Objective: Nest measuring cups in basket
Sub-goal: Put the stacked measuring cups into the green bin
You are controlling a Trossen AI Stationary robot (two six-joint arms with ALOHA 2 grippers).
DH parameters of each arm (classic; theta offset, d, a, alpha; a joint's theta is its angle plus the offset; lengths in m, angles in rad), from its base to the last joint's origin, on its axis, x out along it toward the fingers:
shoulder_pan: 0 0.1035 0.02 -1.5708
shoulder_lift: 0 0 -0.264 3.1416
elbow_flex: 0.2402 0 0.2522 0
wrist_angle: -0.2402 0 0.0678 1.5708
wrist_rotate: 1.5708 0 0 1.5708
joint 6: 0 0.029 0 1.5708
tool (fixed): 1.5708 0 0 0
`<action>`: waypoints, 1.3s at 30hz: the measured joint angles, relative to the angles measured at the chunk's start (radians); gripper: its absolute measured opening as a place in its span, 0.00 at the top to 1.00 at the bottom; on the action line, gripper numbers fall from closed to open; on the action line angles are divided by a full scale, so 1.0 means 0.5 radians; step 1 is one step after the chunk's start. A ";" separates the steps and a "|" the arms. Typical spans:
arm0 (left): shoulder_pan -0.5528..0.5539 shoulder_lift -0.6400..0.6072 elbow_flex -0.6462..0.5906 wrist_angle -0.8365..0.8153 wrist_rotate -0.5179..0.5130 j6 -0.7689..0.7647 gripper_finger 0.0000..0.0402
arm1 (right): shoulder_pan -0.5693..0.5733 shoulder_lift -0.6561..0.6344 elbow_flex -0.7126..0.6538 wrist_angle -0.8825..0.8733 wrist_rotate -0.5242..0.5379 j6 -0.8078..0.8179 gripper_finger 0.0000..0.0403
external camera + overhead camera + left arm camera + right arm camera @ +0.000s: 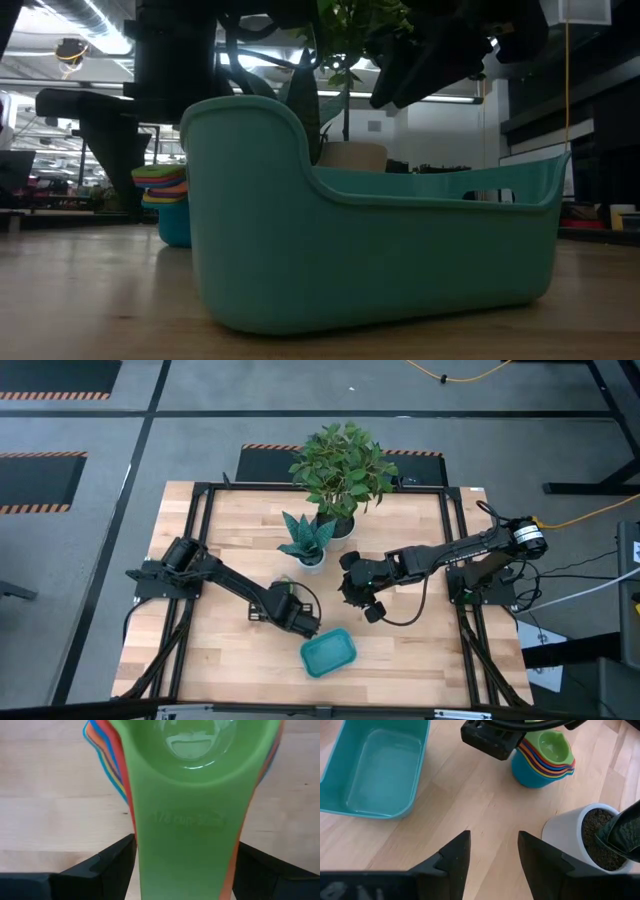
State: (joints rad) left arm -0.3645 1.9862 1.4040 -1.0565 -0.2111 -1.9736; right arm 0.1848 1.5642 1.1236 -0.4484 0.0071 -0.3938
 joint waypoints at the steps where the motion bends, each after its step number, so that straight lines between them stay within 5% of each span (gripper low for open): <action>1: 0.000 0.000 0.000 0.000 -0.002 0.031 0.32 | 0.000 0.000 0.000 0.001 0.000 0.001 0.58; 8: 0.005 0.000 0.000 0.000 -0.015 0.351 0.32 | 0.000 0.000 0.000 0.002 0.000 -0.002 0.58; 32: -0.004 0.000 0.000 0.007 -0.017 0.345 0.33 | -0.001 0.000 0.000 0.000 0.000 -0.002 0.58; 39: -0.004 -0.001 0.000 0.007 -0.011 0.339 0.42 | 0.000 -0.047 0.000 -0.185 0.000 0.018 0.58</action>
State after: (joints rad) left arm -0.3664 1.9858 1.4040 -1.0531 -0.2169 -1.8038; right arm 0.1848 1.5409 1.1236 -0.5409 0.0071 -0.3846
